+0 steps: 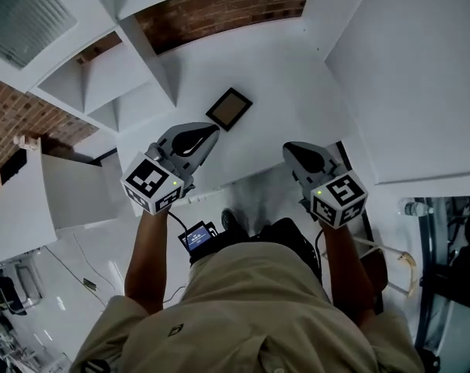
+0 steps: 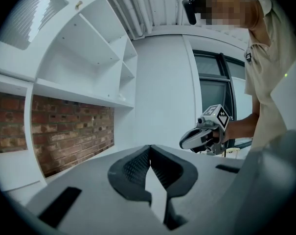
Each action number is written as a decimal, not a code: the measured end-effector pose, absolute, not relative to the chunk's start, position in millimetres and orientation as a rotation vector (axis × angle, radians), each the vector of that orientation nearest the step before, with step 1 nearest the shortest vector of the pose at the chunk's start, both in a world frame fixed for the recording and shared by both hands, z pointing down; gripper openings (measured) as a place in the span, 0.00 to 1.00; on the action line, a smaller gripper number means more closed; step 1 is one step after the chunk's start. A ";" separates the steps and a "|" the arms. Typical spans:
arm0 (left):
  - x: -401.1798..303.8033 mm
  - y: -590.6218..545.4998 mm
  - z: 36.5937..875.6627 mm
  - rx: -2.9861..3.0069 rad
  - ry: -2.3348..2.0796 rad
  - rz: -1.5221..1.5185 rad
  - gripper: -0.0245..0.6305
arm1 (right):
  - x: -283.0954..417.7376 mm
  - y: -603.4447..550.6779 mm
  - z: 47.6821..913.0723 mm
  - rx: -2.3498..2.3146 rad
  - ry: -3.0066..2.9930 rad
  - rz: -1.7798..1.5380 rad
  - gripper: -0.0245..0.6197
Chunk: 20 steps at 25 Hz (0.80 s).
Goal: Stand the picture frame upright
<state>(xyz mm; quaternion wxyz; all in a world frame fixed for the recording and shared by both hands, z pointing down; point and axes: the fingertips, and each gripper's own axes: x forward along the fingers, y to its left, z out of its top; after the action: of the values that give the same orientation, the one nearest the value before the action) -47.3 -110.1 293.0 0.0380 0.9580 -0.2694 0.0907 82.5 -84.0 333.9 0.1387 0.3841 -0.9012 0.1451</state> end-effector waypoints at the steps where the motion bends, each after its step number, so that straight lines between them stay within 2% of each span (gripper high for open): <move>1: -50.6 -119.1 295.5 2.937 -0.820 0.280 0.05 | 77.9 -91.3 336.7 1.116 -2.596 0.429 0.05; 6: -61.3 -155.1 313.9 2.887 -0.817 0.297 0.05 | 62.3 -119.7 359.7 1.073 -2.560 0.508 0.05; 10: -49.0 -182.4 338.4 2.847 -0.832 0.390 0.05 | 76.0 -145.5 384.2 1.067 -2.554 0.562 0.05; 20: -44.7 -271.6 458.4 2.646 -0.744 0.651 0.05 | 69.5 -238.7 497.0 1.002 -2.447 0.755 0.05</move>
<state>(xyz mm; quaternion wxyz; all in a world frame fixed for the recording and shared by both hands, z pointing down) -44.7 -271.6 458.4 0.1576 0.9250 -0.2602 0.2275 69.5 -238.7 497.0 0.1944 0.3573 -0.8729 0.2692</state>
